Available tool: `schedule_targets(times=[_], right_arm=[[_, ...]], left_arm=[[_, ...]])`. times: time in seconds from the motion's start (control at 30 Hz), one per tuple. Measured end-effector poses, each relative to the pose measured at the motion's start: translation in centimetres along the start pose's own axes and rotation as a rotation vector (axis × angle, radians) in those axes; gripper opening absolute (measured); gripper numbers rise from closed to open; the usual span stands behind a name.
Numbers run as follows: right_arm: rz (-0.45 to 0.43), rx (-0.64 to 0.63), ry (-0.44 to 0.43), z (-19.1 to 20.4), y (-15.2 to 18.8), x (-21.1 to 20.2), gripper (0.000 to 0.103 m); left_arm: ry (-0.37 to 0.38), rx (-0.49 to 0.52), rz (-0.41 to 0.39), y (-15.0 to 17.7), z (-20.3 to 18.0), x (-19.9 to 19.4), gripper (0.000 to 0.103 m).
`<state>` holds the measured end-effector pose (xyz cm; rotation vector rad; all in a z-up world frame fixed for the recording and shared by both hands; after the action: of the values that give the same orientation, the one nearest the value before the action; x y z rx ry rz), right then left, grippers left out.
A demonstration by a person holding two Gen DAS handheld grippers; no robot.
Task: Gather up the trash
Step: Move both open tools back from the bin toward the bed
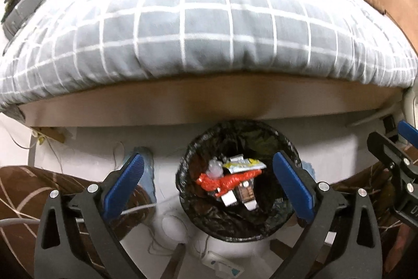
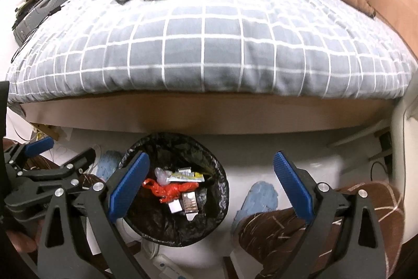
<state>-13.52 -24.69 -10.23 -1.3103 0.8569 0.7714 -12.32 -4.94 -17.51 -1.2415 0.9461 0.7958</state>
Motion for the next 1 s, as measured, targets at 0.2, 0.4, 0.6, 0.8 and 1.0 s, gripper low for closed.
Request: schedule_targets(times=[0.2, 0.4, 0.6, 0.8, 1.0], right_arm=[[-0.032, -0.004, -0.013, 0.1, -1.0, -1.5, 0.092], [-0.08, -0.022, -0.023, 0.3, -2.4, -3.3, 0.092], [-0.124, -0.026, -0.032, 0.4, -4.1, -4.7, 0.092], [-0.162, -0.045, -0.033, 0.7, -5.5, -5.8, 0.092], [-0.173, -0.055, -0.041, 1.2, -7.2, -5.8, 0.092]], left_arm=[[-0.033, 0.012, -0.054, -1.3, 0.8, -2.1, 0.097], [-0.027, 0.023, -0.094, -2.4, 0.9, -4.2, 0.097], [-0.014, 0.026, -0.13, -3.5, 0.9, -6.0, 0.097], [-0.006, 0.014, -0.167, -4.7, 1.5, -8.0, 0.097], [-0.014, 0.003, -0.188, -6.3, 2.6, -8.8, 0.097]])
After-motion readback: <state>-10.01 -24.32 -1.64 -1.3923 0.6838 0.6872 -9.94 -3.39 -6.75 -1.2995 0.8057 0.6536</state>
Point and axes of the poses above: each gripper's, at about its wrist camera, not at the fingertips, and x roughly the way its jaws point, z to its left, y to its underside, the point moved 1 cm from there along x, roughly the way its jaws point, and after that the axes turned 8 degrees about x, right-handed, at the moved point
